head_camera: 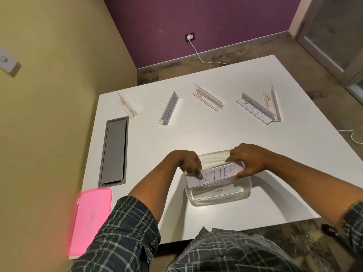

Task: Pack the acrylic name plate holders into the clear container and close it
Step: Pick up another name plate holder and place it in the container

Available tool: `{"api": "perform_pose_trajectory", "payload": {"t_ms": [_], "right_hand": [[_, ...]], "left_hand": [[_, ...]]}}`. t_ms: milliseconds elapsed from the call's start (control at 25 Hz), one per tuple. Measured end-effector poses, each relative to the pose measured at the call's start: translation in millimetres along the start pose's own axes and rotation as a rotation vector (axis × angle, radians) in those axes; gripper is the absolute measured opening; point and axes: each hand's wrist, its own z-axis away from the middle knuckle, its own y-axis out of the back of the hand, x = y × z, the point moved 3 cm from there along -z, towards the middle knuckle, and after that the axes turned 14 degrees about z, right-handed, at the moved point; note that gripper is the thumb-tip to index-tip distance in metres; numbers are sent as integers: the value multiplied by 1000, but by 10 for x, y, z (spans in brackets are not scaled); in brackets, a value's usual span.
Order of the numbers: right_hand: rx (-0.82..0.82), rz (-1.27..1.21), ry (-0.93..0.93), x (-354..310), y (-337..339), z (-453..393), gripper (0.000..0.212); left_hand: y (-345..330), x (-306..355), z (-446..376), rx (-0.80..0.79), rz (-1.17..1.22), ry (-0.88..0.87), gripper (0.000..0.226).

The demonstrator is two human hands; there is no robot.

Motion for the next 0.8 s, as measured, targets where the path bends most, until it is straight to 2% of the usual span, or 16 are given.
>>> {"api": "perform_pose_trajectory", "payload": {"t_ms": [320,400,520,800], "right_hand": [[-327,189,25,-243,-275,-8,50],[-363,227,9,-294,-349,-50,48],[-411,290,-2,-372,-406,-109,46],[-528,308,-54,-535,-479,-172,18]], "left_hand": [[-440,26,-174,-68,-269,5,28],[-531,16,-202,-48,-334,12,30],[-651,-41,-230,11,-403,-3,46],[-808,-235,-280,146,-489,-107,34]]}}
